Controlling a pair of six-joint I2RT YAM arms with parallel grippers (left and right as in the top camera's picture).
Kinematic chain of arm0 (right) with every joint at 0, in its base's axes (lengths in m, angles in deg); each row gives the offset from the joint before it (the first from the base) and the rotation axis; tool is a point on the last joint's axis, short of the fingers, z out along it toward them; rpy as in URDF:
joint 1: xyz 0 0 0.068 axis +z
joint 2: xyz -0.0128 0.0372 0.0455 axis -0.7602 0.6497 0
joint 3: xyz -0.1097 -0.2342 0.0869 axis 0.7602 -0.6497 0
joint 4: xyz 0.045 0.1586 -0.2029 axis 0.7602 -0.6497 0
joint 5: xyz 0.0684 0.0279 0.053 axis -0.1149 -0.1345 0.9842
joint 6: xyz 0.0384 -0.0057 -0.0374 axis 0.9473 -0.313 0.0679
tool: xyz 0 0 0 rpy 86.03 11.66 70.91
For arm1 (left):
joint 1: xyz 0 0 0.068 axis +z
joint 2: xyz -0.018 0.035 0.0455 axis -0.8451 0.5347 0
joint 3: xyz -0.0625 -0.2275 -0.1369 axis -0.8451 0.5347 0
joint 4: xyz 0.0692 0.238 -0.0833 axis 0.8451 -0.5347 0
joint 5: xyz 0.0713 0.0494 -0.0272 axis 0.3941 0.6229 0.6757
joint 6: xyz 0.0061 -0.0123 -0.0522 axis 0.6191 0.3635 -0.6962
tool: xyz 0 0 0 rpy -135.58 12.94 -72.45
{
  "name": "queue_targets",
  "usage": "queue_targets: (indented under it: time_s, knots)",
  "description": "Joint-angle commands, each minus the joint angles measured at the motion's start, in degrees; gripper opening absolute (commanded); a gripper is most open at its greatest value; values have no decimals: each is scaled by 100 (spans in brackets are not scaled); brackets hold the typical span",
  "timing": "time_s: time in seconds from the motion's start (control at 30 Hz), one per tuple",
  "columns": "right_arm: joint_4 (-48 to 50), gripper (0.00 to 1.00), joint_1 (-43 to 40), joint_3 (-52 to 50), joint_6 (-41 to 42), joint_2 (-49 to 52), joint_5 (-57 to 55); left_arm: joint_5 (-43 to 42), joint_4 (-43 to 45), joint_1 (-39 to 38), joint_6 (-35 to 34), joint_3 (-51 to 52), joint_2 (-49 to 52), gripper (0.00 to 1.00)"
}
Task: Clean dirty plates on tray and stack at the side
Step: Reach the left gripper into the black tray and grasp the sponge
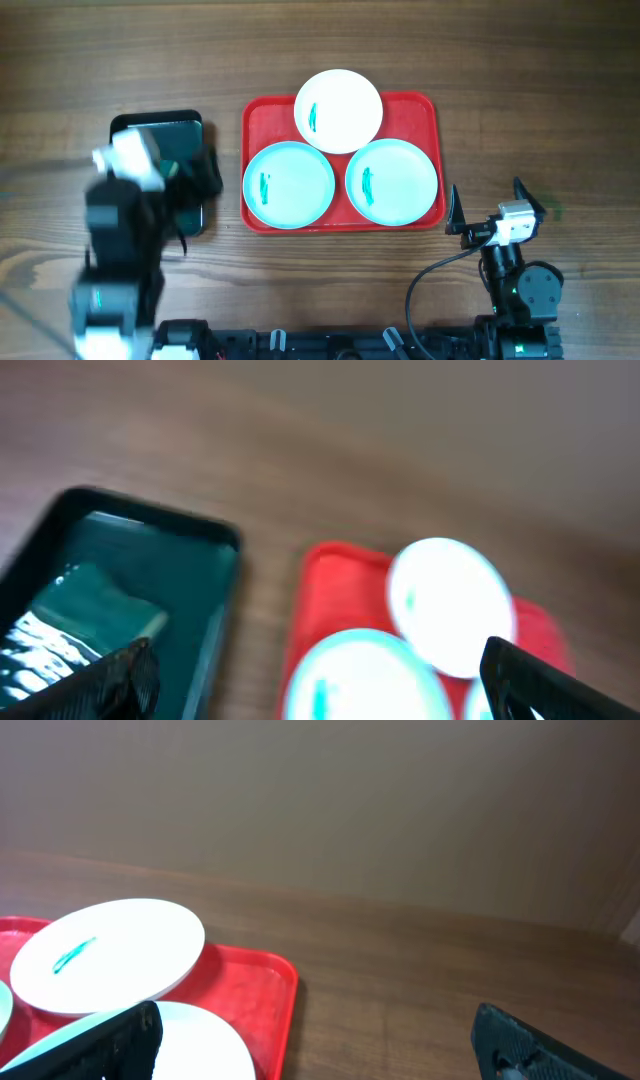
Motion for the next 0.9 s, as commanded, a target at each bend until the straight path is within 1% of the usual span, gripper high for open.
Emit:
queue_targets:
  time_s: [0.0, 0.03, 0.1, 0.2, 0.23, 0.27, 0.33, 0.4, 0.47, 0.5, 0.6, 0.67, 0.73, 0.8, 0.87]
  knots:
    - [13, 100, 24, -4, -48, -35, -76, 800, 31, 420, -420, -785, 1624, 100]
    - [13, 100, 24, -4, -48, -35, -79, 793, 205, 581, -557, -802, 1923, 100]
    - [13, 100, 24, -4, -48, -35, -79, 776, 334, 826, -566, -802, 2511, 100]
    - [13, 99, 24, -4, -50, -35, -79, 791, 297, 883, -542, -802, 3198, 100]
    - [13, 100, 24, -4, -48, -35, -79, 1591, 269, 1078, -1926, -802, 3657, 100]
    - [13, 100, 24, -4, -50, -35, -79, 1657, 267, 1263, -2520, -802, 3956, 100]
    - [13, 100, 24, -4, -48, -35, -76, 1475, 413, 1414, -2625, -802, 4258, 100]
    - [13, 100, 24, -4, -46, -35, -79, 1633, 531, 1513, -2601, -802, 4542, 100]
    - [13, 100, 24, -4, -50, -35, -76, 1615, 643, 1591, -2649, -802, 4712, 100]
    - [13, 100, 24, -4, -50, -35, -76, 1569, 702, 1593, -2653, -802, 4771, 98]
    - [13, 100, 24, -4, -48, -35, -79, 1486, 813, 1593, -3101, -802, 5036, 98]
    - [13, 100, 24, -4, -50, -35, -79, 1228, 835, 1589, -3283, -800, 5191, 99]
    - [13, 100, 24, -4, -48, -35, -76, 664, 911, 1587, -3355, -800, 5394, 99]
    - [13, 100, 24, -4, -48, -35, -79, 411, 898, 1587, -3351, -798, 5530, 96]
    - [13, 100, 24, -4, -50, -35, -79, 387, 776, 1587, -3351, -796, 5584, 91]
